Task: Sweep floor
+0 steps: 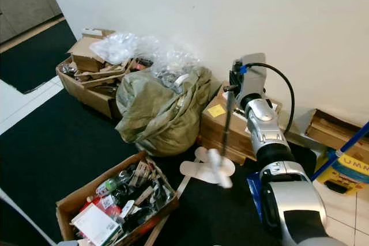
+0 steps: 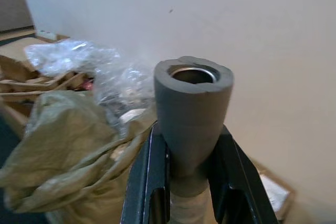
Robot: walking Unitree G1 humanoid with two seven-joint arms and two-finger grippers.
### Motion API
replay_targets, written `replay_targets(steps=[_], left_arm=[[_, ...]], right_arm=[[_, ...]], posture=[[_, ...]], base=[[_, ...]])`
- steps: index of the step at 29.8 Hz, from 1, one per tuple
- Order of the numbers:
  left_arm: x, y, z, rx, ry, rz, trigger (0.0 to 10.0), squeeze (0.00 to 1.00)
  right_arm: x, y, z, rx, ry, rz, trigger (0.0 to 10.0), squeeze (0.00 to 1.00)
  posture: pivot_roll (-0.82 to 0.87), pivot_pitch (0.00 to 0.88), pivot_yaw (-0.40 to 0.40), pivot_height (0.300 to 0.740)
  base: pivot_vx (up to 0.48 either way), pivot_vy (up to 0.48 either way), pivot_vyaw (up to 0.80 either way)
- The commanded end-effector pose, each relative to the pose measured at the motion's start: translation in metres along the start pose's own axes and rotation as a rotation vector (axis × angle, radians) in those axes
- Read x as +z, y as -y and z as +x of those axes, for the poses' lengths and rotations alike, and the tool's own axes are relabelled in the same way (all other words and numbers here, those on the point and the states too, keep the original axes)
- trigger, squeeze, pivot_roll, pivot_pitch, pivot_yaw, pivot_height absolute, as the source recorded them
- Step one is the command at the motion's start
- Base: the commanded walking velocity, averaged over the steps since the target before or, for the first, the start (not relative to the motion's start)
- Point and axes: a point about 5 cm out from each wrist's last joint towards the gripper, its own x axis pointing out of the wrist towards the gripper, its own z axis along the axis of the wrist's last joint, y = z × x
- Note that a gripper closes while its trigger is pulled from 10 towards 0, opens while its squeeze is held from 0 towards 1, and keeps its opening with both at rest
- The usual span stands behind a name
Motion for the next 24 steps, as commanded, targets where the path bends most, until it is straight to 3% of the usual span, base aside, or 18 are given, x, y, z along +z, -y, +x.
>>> replay_targets(steps=[1, 10, 24], left_arm=[[-0.006, -0.005, -0.002, 0.016, -0.031, -0.004, 10.0, 0.00], [-0.005, -0.004, -0.001, 0.022, -0.036, 0.002, 10.0, 0.00], [0.000, -0.004, 0.000, 0.014, -0.028, 0.020, 10.0, 0.00]], right_arm=[[0.006, -0.008, 0.001, 0.049, 0.023, 0.004, 10.0, 0.00], [-0.017, -0.043, -0.010, 0.319, -0.075, 0.029, 10.0, 0.00], [-0.044, -0.069, -0.027, 0.433, -0.187, -0.020, 10.0, 0.00]], posture=[[-0.04, 0.040, 0.014, 0.740], [-0.04, 0.033, 0.006, 0.740], [-0.06, 0.001, 0.004, 0.740]], base=[[-0.240, 0.000, 0.00], [-0.251, 0.000, 0.00], [-0.314, 0.000, 0.00]])
